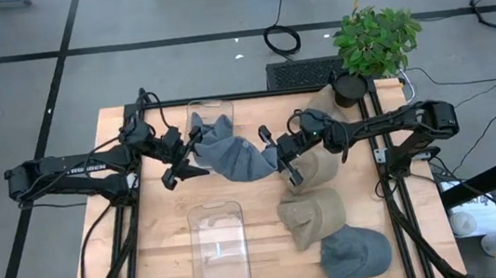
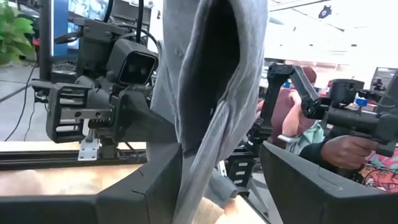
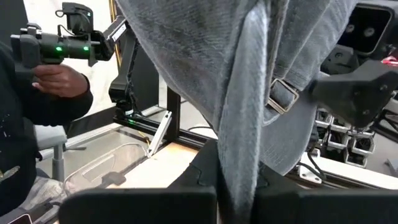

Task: Stack caps by color
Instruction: Stack the top blue cap on the blue cap in the top transparent bin

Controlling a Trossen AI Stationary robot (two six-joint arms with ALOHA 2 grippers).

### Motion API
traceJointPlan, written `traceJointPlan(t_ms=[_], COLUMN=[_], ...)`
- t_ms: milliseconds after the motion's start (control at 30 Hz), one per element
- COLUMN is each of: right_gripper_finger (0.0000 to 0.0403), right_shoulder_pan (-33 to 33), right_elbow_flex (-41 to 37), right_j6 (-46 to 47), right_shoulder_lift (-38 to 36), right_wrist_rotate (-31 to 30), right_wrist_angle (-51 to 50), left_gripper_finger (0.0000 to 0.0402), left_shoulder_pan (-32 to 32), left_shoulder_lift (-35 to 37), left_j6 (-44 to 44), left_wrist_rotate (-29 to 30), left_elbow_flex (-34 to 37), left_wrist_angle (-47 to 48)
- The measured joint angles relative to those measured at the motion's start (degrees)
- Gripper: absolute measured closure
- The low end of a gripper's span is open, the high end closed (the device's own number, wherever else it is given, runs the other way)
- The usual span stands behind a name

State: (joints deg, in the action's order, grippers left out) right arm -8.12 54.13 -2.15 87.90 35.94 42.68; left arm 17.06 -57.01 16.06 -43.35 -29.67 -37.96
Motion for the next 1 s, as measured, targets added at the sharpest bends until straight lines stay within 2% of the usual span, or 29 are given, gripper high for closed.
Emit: traceJointPlan(t_ms=[167,300,700,833,1000], right_gripper_finger=[0.0403,0.0403,0.0403,0.0403,0.0403], right_shoulder_pan=[0.00,0.00,0.00,0.00,0.00], right_elbow_flex=[0.00,0.00,0.00,0.00,-0.04], right_j6=[0.13,-0.02,0.39,0.15,0.11], right_shoulder_lift=[0.00,0.00,0.00,0.00,0.00], right_wrist_rotate=[-0.44,-3.04,-3.12,-3.05,-3.86], right_wrist_angle=[-0.40,-1.42,-1.88,-1.86,-1.81], left_gripper_finger=[0.0176,0.0176,0.0186,0.0233,0.0343], left_shoulder_pan=[0.02,0.05,-0.11,-0.22,-0.31], left_shoulder_lift=[0.00,0.00,0.02,-0.72,-1.45], left_j6=[0.65,1.26,0.98,-0.25,-2.16], left_wrist_rotate=[2.30,3.97,4.50,4.52,4.58], left_elbow_flex=[0.00,0.00,0.00,0.00,-0.01], left_wrist_angle=[-0.12,-0.34,-2.55,-2.89,-3.09])
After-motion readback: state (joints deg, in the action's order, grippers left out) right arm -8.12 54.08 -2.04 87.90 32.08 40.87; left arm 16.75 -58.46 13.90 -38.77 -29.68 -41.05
